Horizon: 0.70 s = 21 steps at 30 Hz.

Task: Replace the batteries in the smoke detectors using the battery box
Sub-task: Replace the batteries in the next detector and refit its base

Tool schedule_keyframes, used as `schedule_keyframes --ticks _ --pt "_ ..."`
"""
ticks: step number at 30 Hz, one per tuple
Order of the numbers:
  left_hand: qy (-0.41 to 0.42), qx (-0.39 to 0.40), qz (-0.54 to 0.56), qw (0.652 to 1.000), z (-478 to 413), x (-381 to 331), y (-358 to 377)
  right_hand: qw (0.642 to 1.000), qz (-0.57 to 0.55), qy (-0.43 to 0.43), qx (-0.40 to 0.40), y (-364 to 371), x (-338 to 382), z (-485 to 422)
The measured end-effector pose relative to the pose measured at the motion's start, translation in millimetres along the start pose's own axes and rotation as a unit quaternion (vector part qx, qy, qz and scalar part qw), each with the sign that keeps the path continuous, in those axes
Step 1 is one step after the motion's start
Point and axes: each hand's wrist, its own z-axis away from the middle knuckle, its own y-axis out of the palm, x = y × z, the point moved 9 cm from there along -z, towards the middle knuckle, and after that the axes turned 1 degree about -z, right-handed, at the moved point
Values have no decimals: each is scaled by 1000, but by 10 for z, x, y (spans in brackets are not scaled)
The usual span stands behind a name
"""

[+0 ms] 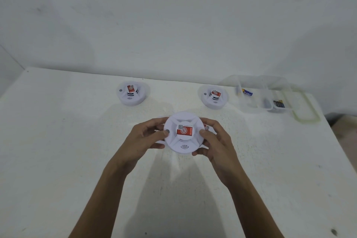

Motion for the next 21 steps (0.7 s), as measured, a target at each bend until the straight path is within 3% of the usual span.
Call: schedule_keyframes --ticks 15,21 --pt "20 1 6 1000 -163 -55 -59 1000 21 -1 -11 10 54 -200" --pt "18 -37 3 999 -387 -61 -158 998 47 6 -40 8 98 -444"
